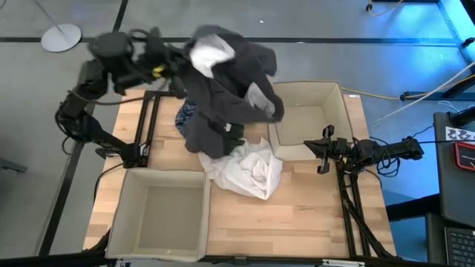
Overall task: Sort clothes
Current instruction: Put the gray pants into the left brown laundry organizer
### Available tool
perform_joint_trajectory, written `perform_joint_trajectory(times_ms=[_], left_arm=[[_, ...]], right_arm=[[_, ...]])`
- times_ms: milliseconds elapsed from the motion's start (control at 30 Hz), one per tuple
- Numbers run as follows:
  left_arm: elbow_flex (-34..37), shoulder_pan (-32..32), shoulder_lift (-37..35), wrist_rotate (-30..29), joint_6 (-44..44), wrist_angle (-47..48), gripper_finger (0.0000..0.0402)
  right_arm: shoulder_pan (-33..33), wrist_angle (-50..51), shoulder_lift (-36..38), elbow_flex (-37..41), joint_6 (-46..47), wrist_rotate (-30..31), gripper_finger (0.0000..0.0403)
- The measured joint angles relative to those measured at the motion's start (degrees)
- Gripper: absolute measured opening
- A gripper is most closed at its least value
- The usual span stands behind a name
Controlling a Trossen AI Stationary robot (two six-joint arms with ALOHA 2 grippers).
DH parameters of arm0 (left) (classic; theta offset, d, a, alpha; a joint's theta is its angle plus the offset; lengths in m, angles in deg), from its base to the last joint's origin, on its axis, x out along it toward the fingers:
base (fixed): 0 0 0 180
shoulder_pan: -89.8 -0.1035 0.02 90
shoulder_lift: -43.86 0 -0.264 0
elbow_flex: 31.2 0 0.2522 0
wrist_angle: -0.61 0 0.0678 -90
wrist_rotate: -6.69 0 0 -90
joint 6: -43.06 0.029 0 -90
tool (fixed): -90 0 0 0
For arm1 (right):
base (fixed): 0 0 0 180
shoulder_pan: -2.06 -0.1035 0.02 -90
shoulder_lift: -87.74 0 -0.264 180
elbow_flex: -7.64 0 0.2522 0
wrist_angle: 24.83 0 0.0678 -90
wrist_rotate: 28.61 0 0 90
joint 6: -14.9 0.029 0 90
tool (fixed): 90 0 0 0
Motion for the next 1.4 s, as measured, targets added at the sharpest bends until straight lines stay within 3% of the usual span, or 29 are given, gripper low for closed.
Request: perform_joint_trajectory(times_ms=[233, 500, 700, 1100, 1400], left_arm=[[-11.0, 1.2, -0.1, -0.8, -5.6, 4.6, 0.0016], [-10.7, 6.1, -3.5, -0.1, -13.3, 4.3, 0.0024], [-10.7, 13.5, -4.4, 3.5, -16.5, 9.2, 0.0024], [-10.7, 29.1, -4.4, 3.3, -19.2, 14.2, 0.0022], [-10.7, 38.4, -5.4, 3.2, -30.2, 15.6, 0.0021]], right_arm=[[0.0, 0.0, 0.0, 0.0, 0.2, 0.0, 0.0012], [0.0, 0.4, 0.0, 0.0, 0.2, 1.0, 0.0012], [0.0, 0.7, 0.0, 0.0, 0.1, 1.7, 0.0012], [0.0, 0.7, 0.0, 0.0, 0.1, 1.9, 0.0012], [0.0, 0.7, 0.0, 0.0, 0.2, 1.9, 0.0012]])
